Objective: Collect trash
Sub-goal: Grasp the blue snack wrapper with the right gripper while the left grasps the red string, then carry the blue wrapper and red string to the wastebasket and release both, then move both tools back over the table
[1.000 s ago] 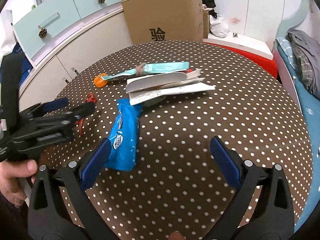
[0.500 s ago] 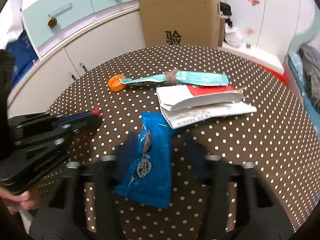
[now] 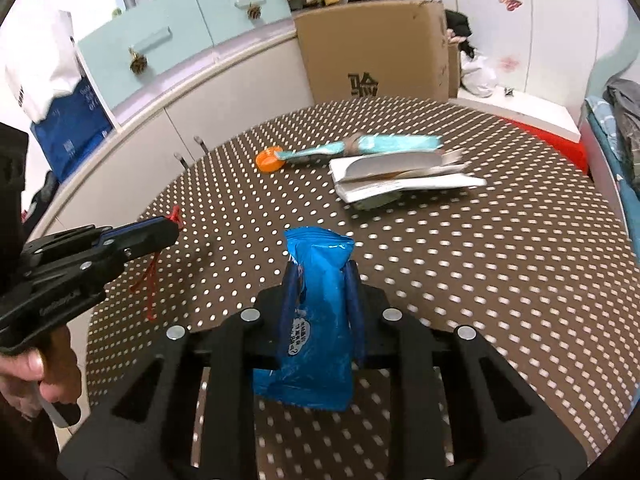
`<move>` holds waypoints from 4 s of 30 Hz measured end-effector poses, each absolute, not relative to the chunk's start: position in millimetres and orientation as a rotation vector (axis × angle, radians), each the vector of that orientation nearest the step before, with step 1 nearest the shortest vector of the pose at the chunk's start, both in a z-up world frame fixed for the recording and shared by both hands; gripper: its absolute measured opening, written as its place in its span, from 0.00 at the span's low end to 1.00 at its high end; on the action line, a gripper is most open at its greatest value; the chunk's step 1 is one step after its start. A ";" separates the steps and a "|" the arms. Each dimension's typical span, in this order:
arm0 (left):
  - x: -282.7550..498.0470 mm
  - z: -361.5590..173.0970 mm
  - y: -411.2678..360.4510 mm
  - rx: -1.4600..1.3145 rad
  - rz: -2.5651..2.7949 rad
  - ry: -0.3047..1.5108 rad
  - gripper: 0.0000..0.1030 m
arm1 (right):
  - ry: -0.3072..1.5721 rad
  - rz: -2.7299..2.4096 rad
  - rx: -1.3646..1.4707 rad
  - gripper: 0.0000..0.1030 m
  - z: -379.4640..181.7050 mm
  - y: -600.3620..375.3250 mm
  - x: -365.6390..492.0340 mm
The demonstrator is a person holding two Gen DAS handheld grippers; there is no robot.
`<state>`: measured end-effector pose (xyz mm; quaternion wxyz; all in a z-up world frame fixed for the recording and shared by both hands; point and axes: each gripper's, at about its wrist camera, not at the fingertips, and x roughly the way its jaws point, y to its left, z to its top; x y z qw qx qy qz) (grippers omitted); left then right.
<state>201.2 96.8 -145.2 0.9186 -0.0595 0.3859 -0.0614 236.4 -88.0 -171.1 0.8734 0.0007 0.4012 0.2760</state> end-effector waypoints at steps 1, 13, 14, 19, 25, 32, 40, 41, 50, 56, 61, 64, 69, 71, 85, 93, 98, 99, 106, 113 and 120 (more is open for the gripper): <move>199.8 -141.5 93.8 -0.118 -0.132 0.786 0.07 | 0.827 0.573 0.005 0.23 -166.3 -93.7 233.6; 194.4 -85.1 36.3 -0.064 -0.216 0.672 0.07 | 0.630 0.509 0.088 0.22 -87.4 -179.6 202.9; 194.3 -79.5 29.3 -0.058 -0.226 0.661 0.07 | 0.618 0.503 0.097 0.22 -82.9 -186.9 201.5; 195.3 -59.0 1.3 -0.035 -0.277 0.617 0.07 | 0.549 0.448 0.144 0.22 -61.6 -230.5 191.2; 198.4 -38.2 -43.7 0.005 -0.355 0.580 0.07 | 0.487 0.368 0.190 0.22 -45.9 -283.8 181.1; 204.6 -25.3 -107.7 0.042 -0.476 0.562 0.07 | 0.445 0.239 0.252 0.22 -43.0 -355.9 166.7; 211.9 -36.3 -188.6 0.081 -0.599 0.591 0.07 | 0.481 0.070 0.331 0.22 -71.9 -438.9 159.7; 213.8 -38.2 -196.0 0.087 -0.609 0.595 0.07 | 0.494 0.050 0.344 0.22 -78.9 -448.3 161.0; 236.2 -72.9 -280.6 0.145 -0.701 0.681 0.07 | 0.685 -0.105 0.488 0.22 -177.1 -523.2 180.7; 251.0 -103.3 -322.3 0.180 -0.728 0.749 0.07 | 0.797 -0.140 0.561 0.22 -238.9 -544.5 193.0; 261.8 -131.8 -354.3 0.210 -0.746 0.809 0.07 | 0.851 -0.147 0.602 0.22 -271.1 -555.1 205.0; 266.6 -148.8 -369.9 0.230 -0.756 0.843 0.07 | 0.904 -0.153 0.641 0.56 -294.4 -564.8 214.2; 274.8 -178.2 -394.8 0.276 -0.779 0.911 0.07 | 0.891 -0.185 0.720 0.73 -307.6 -581.5 203.6; 276.4 -191.9 -406.7 0.297 -0.795 0.946 0.07 | 0.870 -0.202 0.732 0.76 -304.1 -588.6 194.7; 284.3 -244.6 -454.7 0.415 -0.823 1.089 0.85 | 0.734 -0.288 0.752 0.85 -256.6 -614.1 138.1; 289.1 -219.6 -426.5 0.365 -0.759 1.062 0.87 | 0.717 -0.281 0.741 0.93 -241.3 -593.9 132.9; 281.3 -192.8 -399.4 0.321 -0.735 1.005 0.87 | 0.713 -0.276 0.713 0.94 -226.0 -573.1 133.0; 278.7 -185.8 -391.4 0.309 -0.732 0.987 0.88 | 0.712 -0.273 0.705 0.94 -222.2 -568.7 133.7; 265.4 -152.5 -343.6 0.226 -0.706 0.925 0.89 | 0.697 -0.220 0.646 0.94 -188.5 -525.4 143.2; 253.6 -120.1 -281.7 0.156 -0.664 0.840 0.90 | 0.696 -0.140 0.556 0.94 -155.7 -467.3 161.9; 246.9 -93.0 -208.1 0.097 -0.592 0.745 0.90 | 0.705 -0.058 0.464 0.94 -132.1 -404.1 186.5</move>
